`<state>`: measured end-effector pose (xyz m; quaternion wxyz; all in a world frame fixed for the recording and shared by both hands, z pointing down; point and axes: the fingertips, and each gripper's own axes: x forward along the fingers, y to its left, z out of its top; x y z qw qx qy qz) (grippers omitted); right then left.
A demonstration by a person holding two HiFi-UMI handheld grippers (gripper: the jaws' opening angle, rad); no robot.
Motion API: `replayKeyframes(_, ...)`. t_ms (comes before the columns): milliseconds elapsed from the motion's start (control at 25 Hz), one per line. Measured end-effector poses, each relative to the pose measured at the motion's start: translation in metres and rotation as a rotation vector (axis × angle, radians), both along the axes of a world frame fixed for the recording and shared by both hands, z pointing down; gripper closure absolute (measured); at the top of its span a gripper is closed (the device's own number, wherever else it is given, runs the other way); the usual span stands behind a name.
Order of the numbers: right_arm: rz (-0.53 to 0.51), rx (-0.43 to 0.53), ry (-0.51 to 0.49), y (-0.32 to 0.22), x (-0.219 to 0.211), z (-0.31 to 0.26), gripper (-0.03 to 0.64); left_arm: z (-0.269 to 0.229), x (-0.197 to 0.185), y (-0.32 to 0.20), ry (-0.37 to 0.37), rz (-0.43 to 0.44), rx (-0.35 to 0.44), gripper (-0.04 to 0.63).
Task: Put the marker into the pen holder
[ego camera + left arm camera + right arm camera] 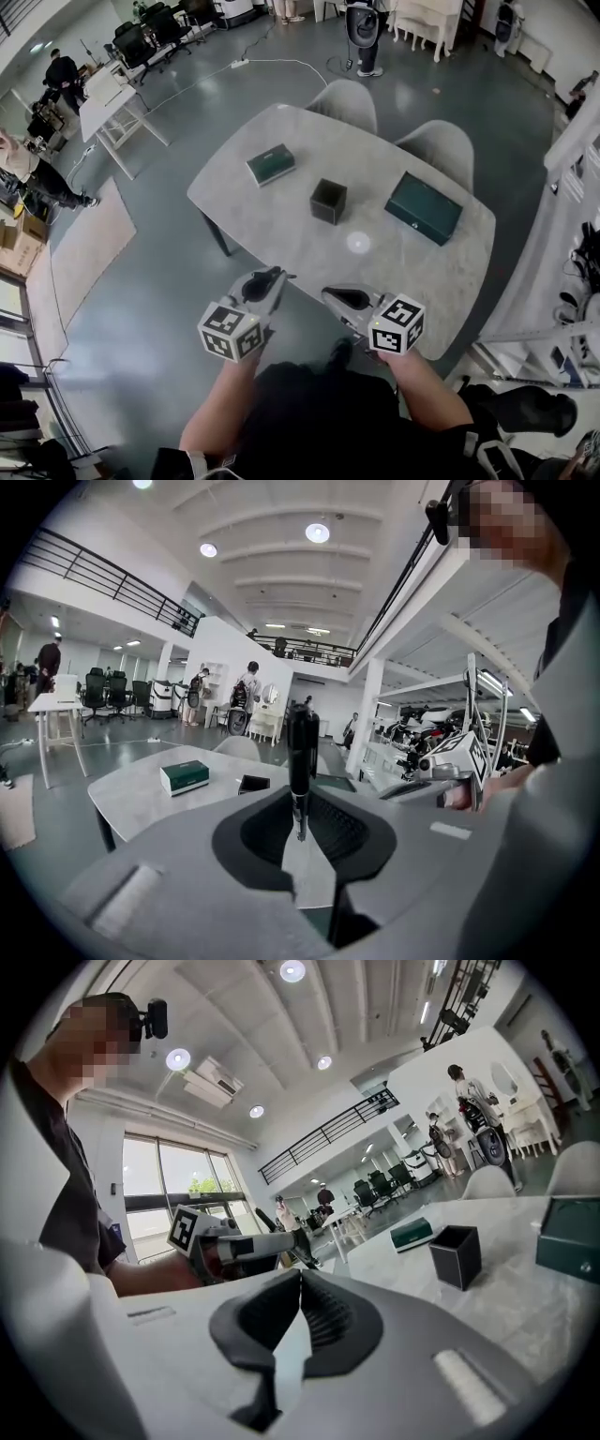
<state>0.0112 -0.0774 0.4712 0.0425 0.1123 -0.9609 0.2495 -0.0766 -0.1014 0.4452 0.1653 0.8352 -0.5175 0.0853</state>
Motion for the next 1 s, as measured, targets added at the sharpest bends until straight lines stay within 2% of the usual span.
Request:
replayKeyframes(160,0.039,0.004,-0.006,-0.022,0.01,0.0,0.613,-0.002,0.001,-0.02,-0.011,0.013,0.011,0.54)
replayKeyframes(320,0.081,0.016,-0.004,-0.047,0.012,-0.006,0.612,-0.015,-0.007,-0.042,-0.012,0.027,0.062,0.54)
replayKeyframes(520,0.136,0.044,0.027,-0.075,-0.01,-0.013,0.612,-0.02,-0.038,-0.072,0.011,0.058,0.091,0.54)
replayKeyframes(1000,0.237,-0.001,0.09,-0.116,-0.075,0.002,0.612,-0.003,-0.088,-0.125,0.036,0.186,0.08,0.54)
